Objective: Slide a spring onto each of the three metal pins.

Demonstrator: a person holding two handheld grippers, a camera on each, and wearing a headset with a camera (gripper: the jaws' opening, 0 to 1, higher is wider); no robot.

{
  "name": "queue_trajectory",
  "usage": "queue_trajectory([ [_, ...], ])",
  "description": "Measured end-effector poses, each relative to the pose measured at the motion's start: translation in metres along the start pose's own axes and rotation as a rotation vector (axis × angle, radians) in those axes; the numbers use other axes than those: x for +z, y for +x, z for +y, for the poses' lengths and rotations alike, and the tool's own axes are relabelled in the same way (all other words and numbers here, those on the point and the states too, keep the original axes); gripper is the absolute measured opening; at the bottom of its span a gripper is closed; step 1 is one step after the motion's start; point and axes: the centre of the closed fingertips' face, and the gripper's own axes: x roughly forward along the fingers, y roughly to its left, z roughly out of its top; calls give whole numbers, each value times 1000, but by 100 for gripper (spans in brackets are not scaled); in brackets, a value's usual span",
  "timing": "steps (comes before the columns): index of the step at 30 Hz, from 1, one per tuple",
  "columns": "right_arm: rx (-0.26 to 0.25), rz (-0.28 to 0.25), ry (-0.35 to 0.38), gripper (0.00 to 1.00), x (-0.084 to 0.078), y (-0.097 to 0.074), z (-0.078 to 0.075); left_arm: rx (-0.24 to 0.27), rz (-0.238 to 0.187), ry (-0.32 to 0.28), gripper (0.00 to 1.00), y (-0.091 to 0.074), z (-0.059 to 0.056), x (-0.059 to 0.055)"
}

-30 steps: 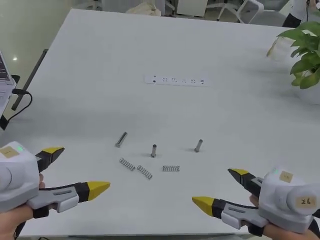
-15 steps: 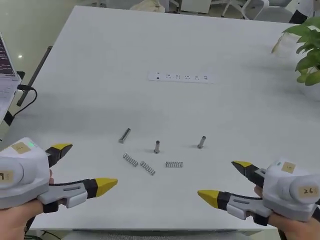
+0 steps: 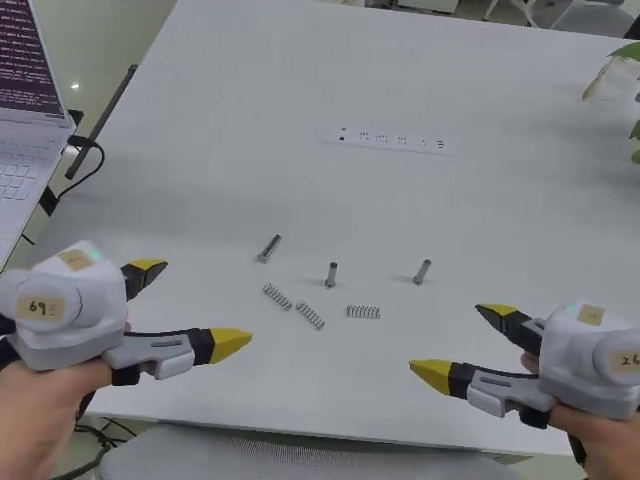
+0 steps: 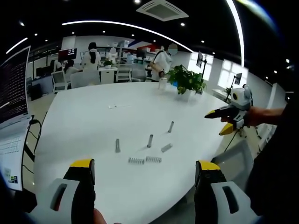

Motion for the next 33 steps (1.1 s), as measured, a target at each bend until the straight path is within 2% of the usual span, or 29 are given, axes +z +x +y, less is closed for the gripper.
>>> queue_trajectory([
  [10,23,17,-20,76,-1,5,1,-3,-5,7,86,8,3,3],
  [20,31,30,-18,75,-3,11,3,-17,2,4,86,17,5,0],
  [25,31,35,-15,75,-4,13,2,-26,7,10,85,24,9,2],
  [33,25,33,-6,75,0,16,0,-45,17,6,84,44,17,9],
])
